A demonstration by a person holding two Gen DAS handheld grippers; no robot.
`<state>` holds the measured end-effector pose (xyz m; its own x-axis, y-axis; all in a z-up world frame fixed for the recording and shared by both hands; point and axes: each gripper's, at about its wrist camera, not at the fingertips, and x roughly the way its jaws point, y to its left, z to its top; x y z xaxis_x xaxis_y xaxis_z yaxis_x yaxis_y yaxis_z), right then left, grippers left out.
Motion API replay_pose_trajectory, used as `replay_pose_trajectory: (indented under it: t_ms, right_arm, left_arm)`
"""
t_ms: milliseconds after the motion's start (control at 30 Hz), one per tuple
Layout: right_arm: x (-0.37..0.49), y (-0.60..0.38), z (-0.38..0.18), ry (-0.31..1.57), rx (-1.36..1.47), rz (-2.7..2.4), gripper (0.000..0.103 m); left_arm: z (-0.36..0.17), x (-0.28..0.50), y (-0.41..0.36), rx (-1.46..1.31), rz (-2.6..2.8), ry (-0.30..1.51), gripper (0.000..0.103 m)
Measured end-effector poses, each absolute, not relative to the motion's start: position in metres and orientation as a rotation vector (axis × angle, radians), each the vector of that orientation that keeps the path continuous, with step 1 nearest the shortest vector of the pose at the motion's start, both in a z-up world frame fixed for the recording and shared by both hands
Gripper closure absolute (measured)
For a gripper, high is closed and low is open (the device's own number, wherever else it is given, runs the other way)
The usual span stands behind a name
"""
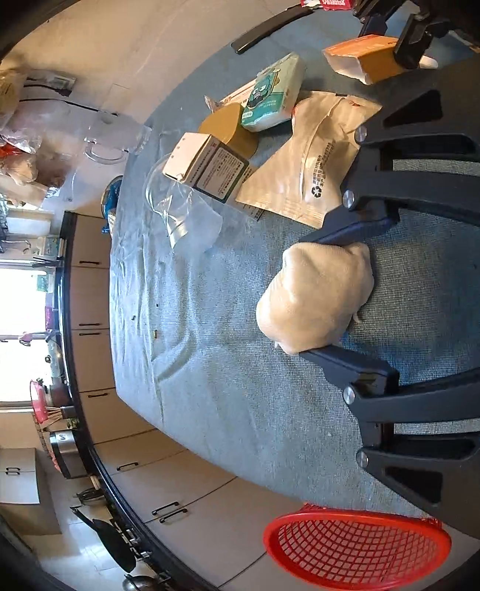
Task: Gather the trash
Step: 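Grasp the white cloth with the left tool while the right tool grasps the orange-white box, then carry the white cloth and orange-white box over the red basket with both tools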
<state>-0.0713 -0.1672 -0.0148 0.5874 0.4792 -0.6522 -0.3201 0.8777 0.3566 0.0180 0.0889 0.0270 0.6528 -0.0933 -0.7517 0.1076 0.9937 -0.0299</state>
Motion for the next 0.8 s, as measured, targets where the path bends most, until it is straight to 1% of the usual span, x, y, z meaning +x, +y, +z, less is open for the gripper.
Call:
replay_pose_trajectory:
  t_ms: [133,267,467,800]
  right_arm:
    - [-0.072,-0.167,-0.012,0.809,0.215,0.474,0.047]
    - [-0.075,-0.161,-0.009,0.796,0.213,0.486,0.047]
    - [-0.076,-0.149,-0.009,0.8,0.189,0.492,0.047]
    - [-0.079,-0.141,-0.008,0.801,0.176,0.488,0.047]
  left_arm:
    - [0.029,0.001,0.094,0.007,-0.129,0.828,0.061]
    - [0.033,-0.025,0.101,-0.027,-0.15,0.801,0.061]
    - [0.042,-0.062,0.096,-0.005,-0.156,0.739,0.061]
    - [0.04,-0.082,0.089,0.032,-0.144,0.711,0.061]
